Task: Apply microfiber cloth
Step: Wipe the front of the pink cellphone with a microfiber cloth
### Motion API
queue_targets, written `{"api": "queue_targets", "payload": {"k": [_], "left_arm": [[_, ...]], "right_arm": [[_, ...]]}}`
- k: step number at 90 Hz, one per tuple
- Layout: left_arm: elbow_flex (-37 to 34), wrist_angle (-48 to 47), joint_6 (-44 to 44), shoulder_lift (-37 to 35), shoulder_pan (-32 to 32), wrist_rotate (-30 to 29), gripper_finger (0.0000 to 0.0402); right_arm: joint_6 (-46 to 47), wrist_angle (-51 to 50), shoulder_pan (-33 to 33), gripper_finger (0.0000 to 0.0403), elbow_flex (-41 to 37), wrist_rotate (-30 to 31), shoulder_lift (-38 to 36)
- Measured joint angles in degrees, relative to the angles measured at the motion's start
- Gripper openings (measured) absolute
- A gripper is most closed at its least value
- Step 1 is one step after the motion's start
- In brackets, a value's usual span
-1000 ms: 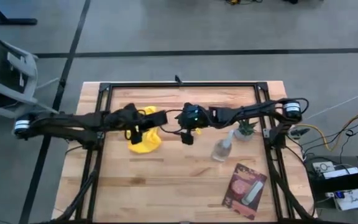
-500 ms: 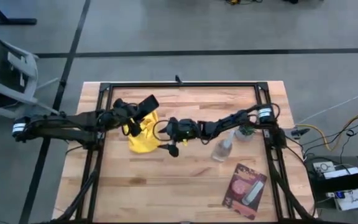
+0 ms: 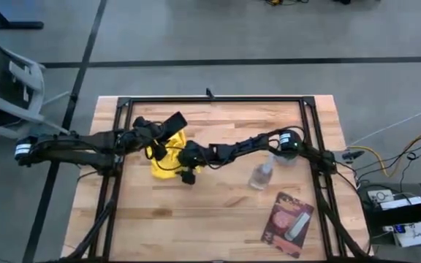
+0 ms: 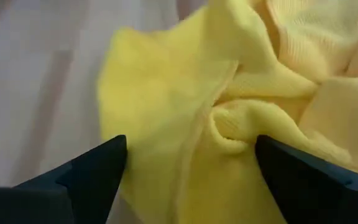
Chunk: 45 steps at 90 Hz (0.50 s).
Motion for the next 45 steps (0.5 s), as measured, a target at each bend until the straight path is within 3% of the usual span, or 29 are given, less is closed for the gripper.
{"api": "queue_targets", "payload": {"k": [14, 33, 45], "left_arm": [[0.0, -0.3, -0.4, 0.5, 0.0, 0.0, 0.0318], [0.0, -0.3, -0.3, 2.1, 0.0, 0.0, 0.0318], [0.0, -0.3, 0.1, 3.4, 0.0, 0.5, 0.0318]], "right_arm": [[-1.0, -2.9, 0.1, 0.0229, 0.4, 4.4, -0.1], [-4.3, -8.6, 0.3, 0.0035, 0.6, 5.4, -0.9], [-6.7, -20.8, 1.1, 0.0011, 0.5, 5.9, -4.2]]}}
